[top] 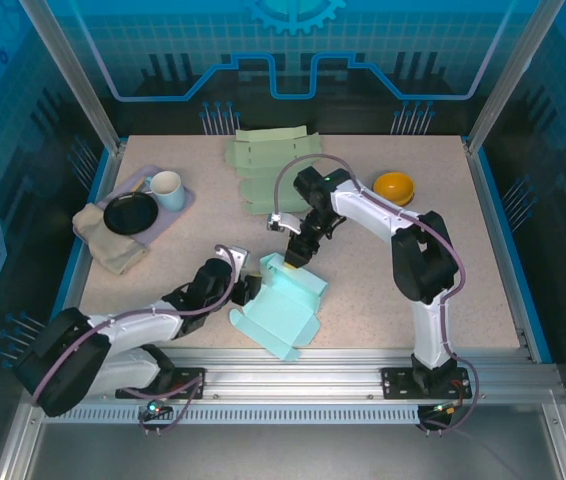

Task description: Fold the paper box

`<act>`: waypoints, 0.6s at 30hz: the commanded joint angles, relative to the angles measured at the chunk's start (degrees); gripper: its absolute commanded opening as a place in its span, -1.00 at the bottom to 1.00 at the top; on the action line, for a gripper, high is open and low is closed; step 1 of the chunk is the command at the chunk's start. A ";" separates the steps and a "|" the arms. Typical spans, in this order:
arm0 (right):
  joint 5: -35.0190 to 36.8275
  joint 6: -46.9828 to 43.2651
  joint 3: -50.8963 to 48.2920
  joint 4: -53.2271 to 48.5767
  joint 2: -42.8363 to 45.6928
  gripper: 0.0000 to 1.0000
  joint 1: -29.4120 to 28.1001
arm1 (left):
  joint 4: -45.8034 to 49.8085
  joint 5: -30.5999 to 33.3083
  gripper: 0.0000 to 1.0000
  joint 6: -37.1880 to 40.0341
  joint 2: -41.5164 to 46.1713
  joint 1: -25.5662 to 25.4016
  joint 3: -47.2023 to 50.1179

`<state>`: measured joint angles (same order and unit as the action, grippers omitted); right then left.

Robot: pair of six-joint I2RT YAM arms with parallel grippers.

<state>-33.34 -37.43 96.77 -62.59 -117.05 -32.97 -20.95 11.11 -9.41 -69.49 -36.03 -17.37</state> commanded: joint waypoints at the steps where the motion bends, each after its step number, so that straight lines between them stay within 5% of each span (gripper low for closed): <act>1: -3.16 -1.91 1.12 -3.37 -0.22 -0.24 0.74 | -4.44 0.32 0.18 5.49 -3.25 -0.40 -2.89; 11: -4.00 -2.13 2.37 -4.34 -2.37 -0.26 0.80 | -7.91 -3.29 0.16 10.09 -11.16 -1.30 -7.03; 18: 1.94 2.56 1.70 0.41 -3.18 -0.24 1.15 | -8.54 -3.82 0.14 10.60 -13.50 -3.64 -9.67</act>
<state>-33.82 -37.06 97.86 -64.53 -118.52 -32.40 -26.26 9.13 0.10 -81.67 -38.50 -24.25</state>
